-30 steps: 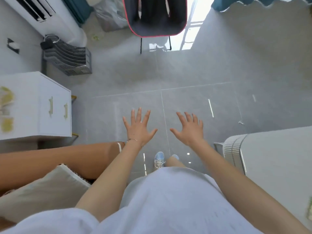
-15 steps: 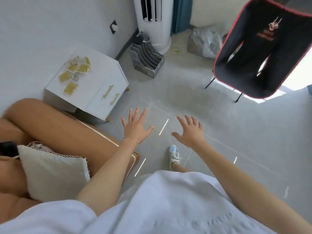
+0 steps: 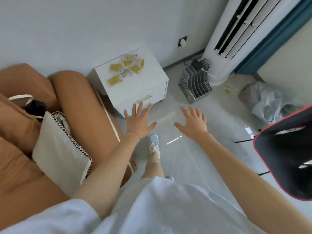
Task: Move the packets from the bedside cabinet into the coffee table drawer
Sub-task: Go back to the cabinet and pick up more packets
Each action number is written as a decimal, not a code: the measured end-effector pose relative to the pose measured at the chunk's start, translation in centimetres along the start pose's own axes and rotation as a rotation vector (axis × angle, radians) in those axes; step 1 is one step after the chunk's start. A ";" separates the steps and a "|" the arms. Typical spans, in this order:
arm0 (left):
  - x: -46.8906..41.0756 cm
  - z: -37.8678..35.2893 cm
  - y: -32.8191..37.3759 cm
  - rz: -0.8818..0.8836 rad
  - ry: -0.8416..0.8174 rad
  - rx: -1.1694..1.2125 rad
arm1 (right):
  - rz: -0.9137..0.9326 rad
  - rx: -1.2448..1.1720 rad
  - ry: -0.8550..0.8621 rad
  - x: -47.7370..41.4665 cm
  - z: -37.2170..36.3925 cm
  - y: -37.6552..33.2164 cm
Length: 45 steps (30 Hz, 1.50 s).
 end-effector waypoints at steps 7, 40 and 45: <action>-8.4 2.9 -8.6 0.112 -0.030 0.122 | 0.024 0.013 0.003 -11.2 4.5 -7.1; -35.8 -5.8 -24.8 0.773 -0.101 0.513 | 0.226 0.198 -0.294 -51.6 -0.9 -20.3; -39.3 -8.3 -28.8 0.856 -0.044 0.578 | 0.325 0.254 -0.256 -57.6 -3.8 -21.9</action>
Point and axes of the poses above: each hand's wrist, its own x-axis away from the middle knuckle, its own z-axis out of the back of the hand, y = z × x, the point moved 5 cm from there along -x, towards the middle knuckle, and after that the axes turned 5 degrees about -z, right-handed, at the moved point
